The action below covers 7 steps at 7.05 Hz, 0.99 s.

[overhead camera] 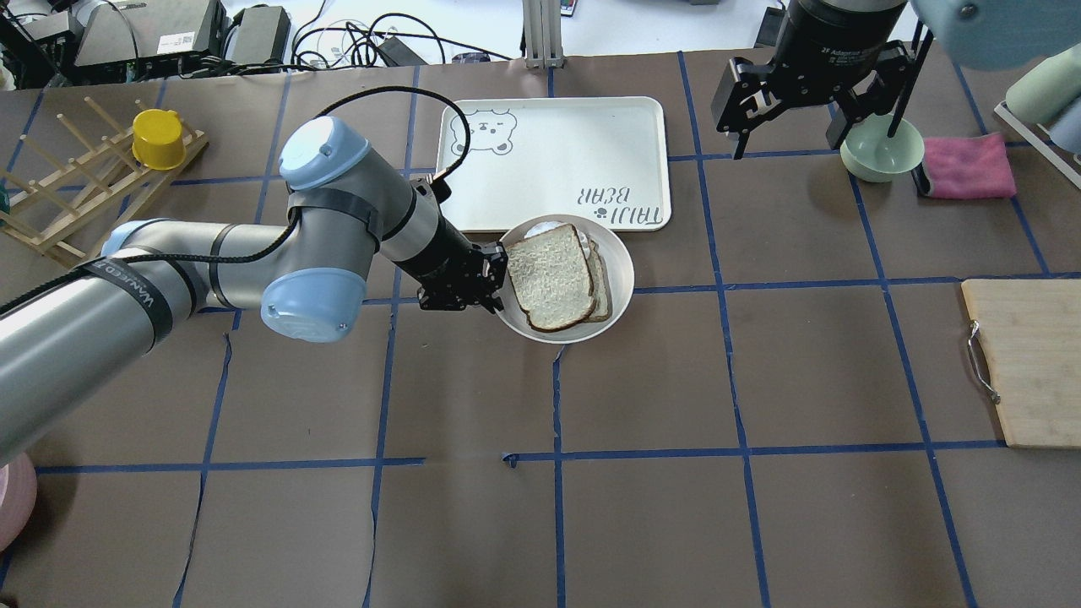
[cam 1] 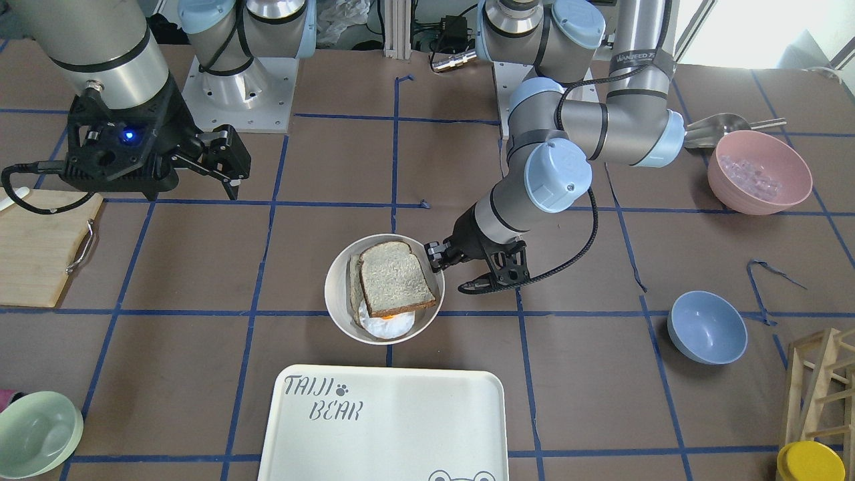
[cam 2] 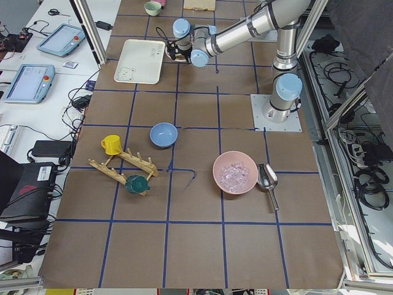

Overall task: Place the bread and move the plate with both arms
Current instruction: 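Slide the plate farther away onto the white tray with the left gripper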

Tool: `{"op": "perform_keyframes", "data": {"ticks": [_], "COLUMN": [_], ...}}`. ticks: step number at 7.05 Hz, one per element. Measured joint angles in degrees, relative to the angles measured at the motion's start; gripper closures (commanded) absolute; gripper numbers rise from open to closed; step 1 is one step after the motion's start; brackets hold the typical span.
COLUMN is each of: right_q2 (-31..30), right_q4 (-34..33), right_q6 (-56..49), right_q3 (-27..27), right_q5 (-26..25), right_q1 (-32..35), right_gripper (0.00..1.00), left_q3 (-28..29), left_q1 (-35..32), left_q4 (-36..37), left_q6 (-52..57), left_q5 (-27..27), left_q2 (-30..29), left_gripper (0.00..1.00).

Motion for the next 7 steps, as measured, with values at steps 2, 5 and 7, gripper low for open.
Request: {"op": "perform_keyframes", "data": {"ticks": [2,5,7], "right_q2": [0.00,-0.01,-0.02], "right_q4": [-0.02,-0.08,-0.09], "right_q6": [-0.01,-0.02,0.00], "right_q3": [0.06,0.06,0.06], "right_q5": [-0.05,-0.38,-0.47], "right_q1": [0.03,0.12,-0.03], "right_gripper": [0.00,0.00,0.00], "left_q3": [12.10,24.36,31.61], "left_q1": [0.68,0.84,0.86], "left_q4": [-8.13,-10.40,-10.44], "left_q6": [1.50,6.41,7.09], "left_q5": [0.36,0.39,0.08], "left_q2": [-4.66,-14.23,-20.39], "left_gripper": [1.00,1.00,1.00]}}
